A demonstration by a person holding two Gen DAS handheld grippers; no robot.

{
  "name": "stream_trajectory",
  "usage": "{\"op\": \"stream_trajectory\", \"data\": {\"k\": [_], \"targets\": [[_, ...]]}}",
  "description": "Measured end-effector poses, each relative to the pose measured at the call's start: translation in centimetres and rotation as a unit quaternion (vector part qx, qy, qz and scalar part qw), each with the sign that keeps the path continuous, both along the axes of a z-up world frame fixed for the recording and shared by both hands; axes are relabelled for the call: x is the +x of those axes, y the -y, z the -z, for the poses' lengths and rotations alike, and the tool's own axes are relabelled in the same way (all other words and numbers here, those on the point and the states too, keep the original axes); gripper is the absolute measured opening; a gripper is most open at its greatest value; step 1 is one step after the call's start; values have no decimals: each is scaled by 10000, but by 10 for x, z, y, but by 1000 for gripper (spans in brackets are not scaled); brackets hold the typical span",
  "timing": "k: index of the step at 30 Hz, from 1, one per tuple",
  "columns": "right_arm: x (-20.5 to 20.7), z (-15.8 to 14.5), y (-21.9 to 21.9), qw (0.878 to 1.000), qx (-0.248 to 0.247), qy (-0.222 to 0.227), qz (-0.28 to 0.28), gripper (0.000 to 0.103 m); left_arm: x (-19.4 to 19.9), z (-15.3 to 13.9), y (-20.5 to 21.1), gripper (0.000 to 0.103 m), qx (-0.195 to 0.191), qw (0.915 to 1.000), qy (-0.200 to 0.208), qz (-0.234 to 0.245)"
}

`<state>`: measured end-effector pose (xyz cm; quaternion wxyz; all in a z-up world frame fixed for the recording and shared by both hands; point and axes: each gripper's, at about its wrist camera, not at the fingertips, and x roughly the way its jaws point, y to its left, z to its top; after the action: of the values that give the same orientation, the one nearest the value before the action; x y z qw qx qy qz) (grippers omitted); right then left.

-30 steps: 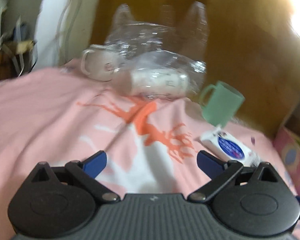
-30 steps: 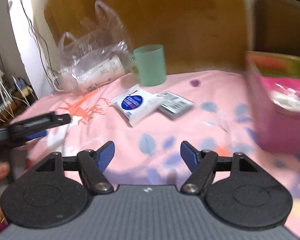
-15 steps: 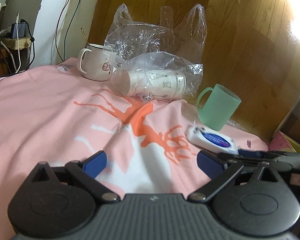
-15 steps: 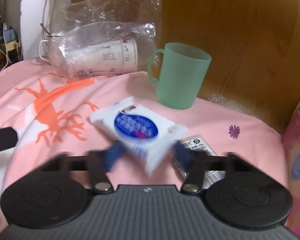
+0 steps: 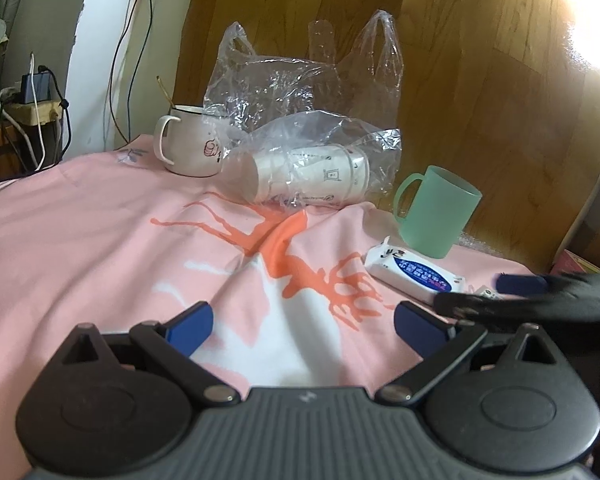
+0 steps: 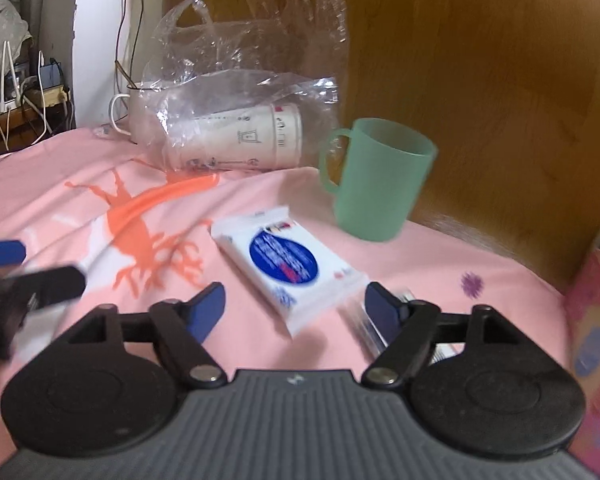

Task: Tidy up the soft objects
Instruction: 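Reach the right gripper to the white wet-wipes pack and grasp it, then carry the wet-wipes pack with the right gripper toward the pink tin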

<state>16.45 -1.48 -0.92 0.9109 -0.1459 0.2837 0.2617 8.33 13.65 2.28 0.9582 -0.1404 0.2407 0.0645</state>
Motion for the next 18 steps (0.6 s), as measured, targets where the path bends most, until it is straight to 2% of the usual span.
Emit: {"op": "stream_trajectory", "data": {"k": [1, 7, 8, 10, 12, 13, 14, 18], "targets": [[9, 2, -5, 9999, -14, -75, -73, 87, 1, 0, 0, 101, -6, 10000, 5, 12], [48, 14, -29, 9982, -370, -177, -440, 90, 2, 1, -2, 100, -82, 9999, 6, 57], [53, 16, -30, 9976, -385, -284, -500, 94, 2, 1, -1, 100, -79, 9999, 6, 61], [62, 18, -27, 9969, -248, -499, -559, 95, 3, 1, -1, 100, -74, 10000, 20, 50], [72, 19, -22, 9952, -25, -854, -483, 88, 3, 1, -2, 100, -98, 9999, 12, 34], [75, 19, -19, 9933, 122, -1049, -460, 76, 3, 2, -3, 100, -119, 9999, 5, 8], [74, 18, -16, 9918, 242, -1168, -467, 72, 3, 2, -5, 100, -148, 9999, -3, -27], [48, 12, -18, 9901, 137, -1157, -779, 71, 4, 2, -10, 100, -290, 9995, -30, -145]]}}
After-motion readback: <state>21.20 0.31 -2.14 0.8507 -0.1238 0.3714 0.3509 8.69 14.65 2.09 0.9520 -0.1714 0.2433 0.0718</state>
